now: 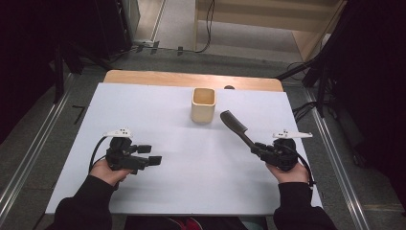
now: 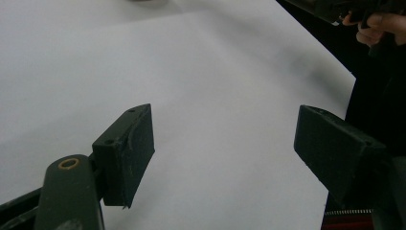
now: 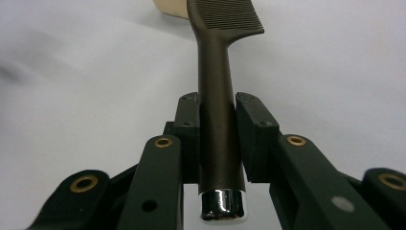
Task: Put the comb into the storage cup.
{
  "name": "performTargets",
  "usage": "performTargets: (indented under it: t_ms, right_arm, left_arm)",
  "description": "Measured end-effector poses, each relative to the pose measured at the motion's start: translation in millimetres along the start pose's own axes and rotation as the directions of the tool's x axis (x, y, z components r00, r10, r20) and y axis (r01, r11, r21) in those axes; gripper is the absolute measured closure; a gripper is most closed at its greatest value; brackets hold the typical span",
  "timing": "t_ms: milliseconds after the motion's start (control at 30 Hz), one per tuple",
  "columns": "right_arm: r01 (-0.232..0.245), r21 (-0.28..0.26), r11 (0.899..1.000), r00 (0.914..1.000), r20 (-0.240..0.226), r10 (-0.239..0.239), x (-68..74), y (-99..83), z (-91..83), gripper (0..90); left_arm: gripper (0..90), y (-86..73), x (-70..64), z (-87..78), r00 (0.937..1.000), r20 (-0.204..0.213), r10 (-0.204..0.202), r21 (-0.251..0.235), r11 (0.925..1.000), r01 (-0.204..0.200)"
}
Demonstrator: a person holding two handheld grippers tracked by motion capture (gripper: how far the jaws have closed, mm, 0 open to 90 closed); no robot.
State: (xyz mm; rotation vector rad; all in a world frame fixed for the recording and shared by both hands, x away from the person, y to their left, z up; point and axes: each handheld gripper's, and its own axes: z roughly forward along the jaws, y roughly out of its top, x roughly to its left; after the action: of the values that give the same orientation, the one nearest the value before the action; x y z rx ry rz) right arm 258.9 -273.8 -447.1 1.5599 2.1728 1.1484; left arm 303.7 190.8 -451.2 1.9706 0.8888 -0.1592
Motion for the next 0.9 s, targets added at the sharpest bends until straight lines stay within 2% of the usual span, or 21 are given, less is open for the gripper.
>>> performTargets:
  t_ms: [133, 300, 533, 733, 900]
  right_arm:
    - [-0.003, -0.015, 1.000, 0.9999, 0.017, 0.003, 5.8, 1.9, 2.6, 70.4]
    - [-0.007, -0.026, 1.000, 0.9992, 0.039, 0.008, 11.4, 3.2, 4.3, 70.3]
    - [-0.010, -0.044, 0.999, 0.9977, 0.066, 0.013, 16.8, 3.9, 7.9, 70.4]
    - [-0.002, -0.076, 0.997, 0.9952, 0.098, 0.009, 24.2, 5.8, 8.4, 70.3]
    - [0.011, -0.089, 0.996, 0.9955, 0.095, -0.003, 30.1, 6.0, 12.2, 70.3]
  left_arm:
    - [21.9, 7.2, -5.0, 4.0, 0.9996, -0.004, 0.028, 0.002, 0.9996, -0.028]
    - [21.8, 15.5, -8.3, 10.2, 0.9994, 0.001, 0.034, 0.008, 0.9994, -0.034]
    - [21.8, 29.2, -9.4, 16.9, 0.9999, 0.005, 0.013, 0.019, 0.9997, -0.013]
    - [21.8, 41.6, -9.7, 23.3, 0.9999, -0.008, 0.008, 0.004, 1.0000, -0.008]
    - [21.8, 51.8, -14.0, 29.2, 0.9999, -0.015, 0.007, 0.004, 1.0000, -0.007]
